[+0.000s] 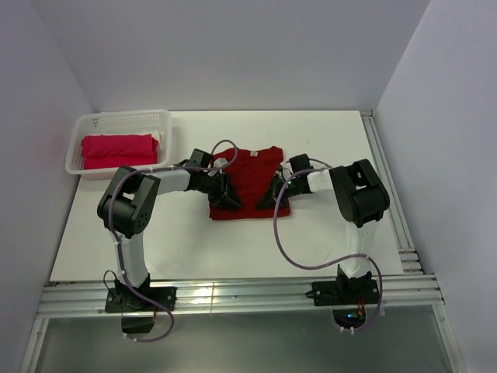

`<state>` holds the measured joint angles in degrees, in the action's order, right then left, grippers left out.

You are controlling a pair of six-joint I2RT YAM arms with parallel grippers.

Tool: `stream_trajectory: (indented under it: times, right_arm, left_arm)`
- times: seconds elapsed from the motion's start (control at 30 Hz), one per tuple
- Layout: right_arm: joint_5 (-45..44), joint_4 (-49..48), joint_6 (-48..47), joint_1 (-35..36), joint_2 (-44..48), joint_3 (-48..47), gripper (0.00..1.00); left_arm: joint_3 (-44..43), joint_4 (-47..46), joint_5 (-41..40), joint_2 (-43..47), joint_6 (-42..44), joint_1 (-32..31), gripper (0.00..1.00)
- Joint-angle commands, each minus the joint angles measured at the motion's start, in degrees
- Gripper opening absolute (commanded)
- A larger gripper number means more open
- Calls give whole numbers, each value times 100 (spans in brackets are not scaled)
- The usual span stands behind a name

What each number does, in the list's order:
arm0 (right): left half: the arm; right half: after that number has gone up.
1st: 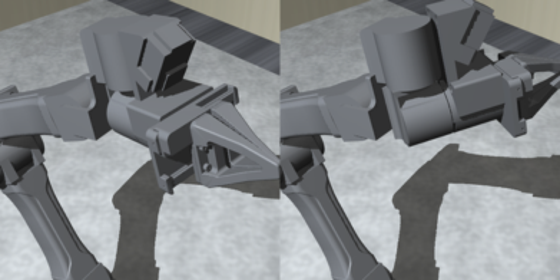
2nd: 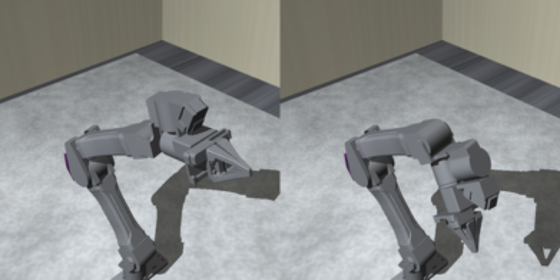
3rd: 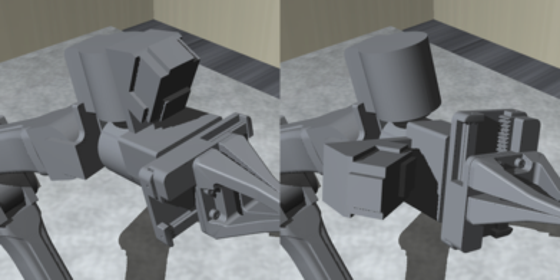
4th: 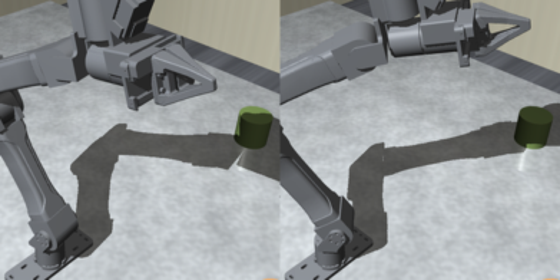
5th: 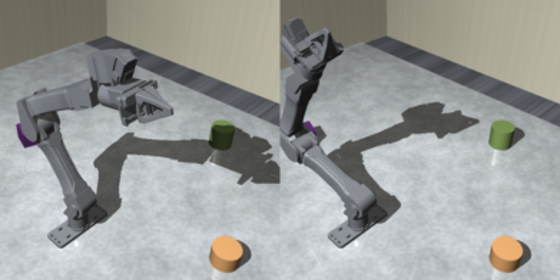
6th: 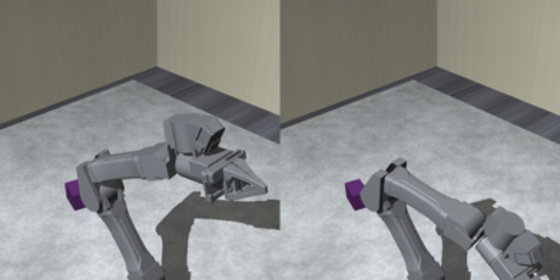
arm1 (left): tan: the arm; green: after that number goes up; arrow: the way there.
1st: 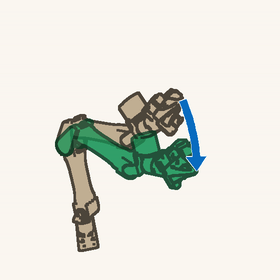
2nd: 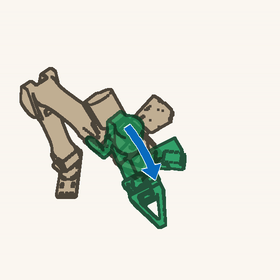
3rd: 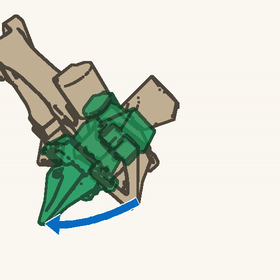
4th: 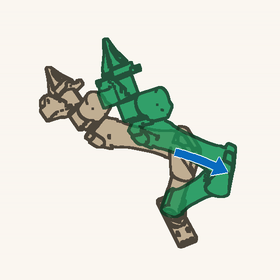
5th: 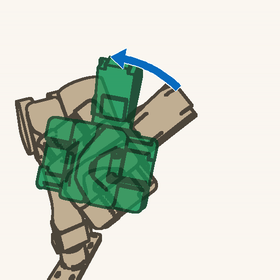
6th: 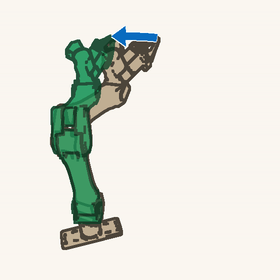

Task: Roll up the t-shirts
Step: Roll the tshirt

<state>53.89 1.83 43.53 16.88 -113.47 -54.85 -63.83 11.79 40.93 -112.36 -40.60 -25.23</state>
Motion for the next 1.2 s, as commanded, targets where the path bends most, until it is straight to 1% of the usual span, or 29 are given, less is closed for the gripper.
stream_trajectory:
  times: [0.0,0.07,0.17,0.27,0.33,0.37,0.4,0.43,0.47,0.5,0.6,0.63,0.67,0.7,0.73,0.77,0.9,0.93,0.97,1.0,1.03,1.07,1.1,1.17]
  right_arm:
    - [-186,406,-309,-510,-9,378,6]
    - [-168,468,-450,-851,192,510,6]
    - [-273,520,-424,-1160,465,677,7]
    - [-598,723,-459,-1214,851,712,7]
    - [-721,819,-450,-1223,1115,783,9]
    - [-757,863,-468,-1223,1386,792,10]
    - [-792,916,-459,-1223,1528,800,13]
    - [-862,1021,-442,-1223,1678,827,15]
    - [-923,1056,-416,-1223,1975,870,24]
    - [-967,1109,-415,-1214,2108,888,29]
    - [-1266,1504,-459,-1214,2575,932,43]
    - [-1293,1679,-442,-1214,2645,958,46]
    - [-1363,1750,-433,-1214,2759,1028,52]
    - [-1320,1777,-424,-1223,2795,1090,53]
    - [-1285,1769,-407,-1197,2839,1160,53]
    - [-1337,1786,-389,-1196,2944,1291,56]
    - [-1539,1699,-258,-1126,3103,1626,58]
    - [-1496,1498,-214,-1117,3059,1696,62]
    - [-1487,1401,-152,-1056,3007,1775,63]
    - [-1521,1330,-82,-1003,2945,1776,63]
    - [-1609,1260,-64,-925,2823,1759,63]
    - [-1697,1250,-55,-758,2778,1680,63]
    - [-1767,1189,67,-705,2743,1688,63]
    - [-1759,777,278,-651,2638,1775,63]
  left_arm:
    - [205,411,-559,-156,622,229,39]
    - [205,482,-603,-120,693,308,40]
    - [152,491,-586,-58,720,370,40]
    - [38,447,-455,38,624,361,41]
    - [-59,482,-419,178,545,353,43]
    - [-181,508,-401,249,527,352,44]
    - [-243,613,-393,397,509,344,45]
    - [-296,675,-384,486,492,344,49]
    - [-409,832,-384,669,483,344,52]
    - [-463,894,-375,767,483,344,57]
    - [-604,1175,-296,1118,492,352,66]
    - [-656,1490,-296,1163,518,352,67]
    - [-735,1614,-261,1215,553,361,67]
    - [-727,1711,-278,1373,553,379,68]
    - [-701,1765,-304,1479,562,396,69]
    - [-631,1904,-339,1680,588,414,70]
    - [-280,2195,-594,2067,729,650,71]
    - [-26,2213,-725,2147,755,704,73]
    - [115,2222,-753,2235,738,765,78]
    - [265,2196,-796,2401,712,922,96]
    - [397,2152,-823,2481,676,1019,100]
    - [668,2091,-745,2621,650,1107,100]
    - [757,1969,-718,2674,650,1282,99]
    - [969,1871,-648,2736,676,1407,100]
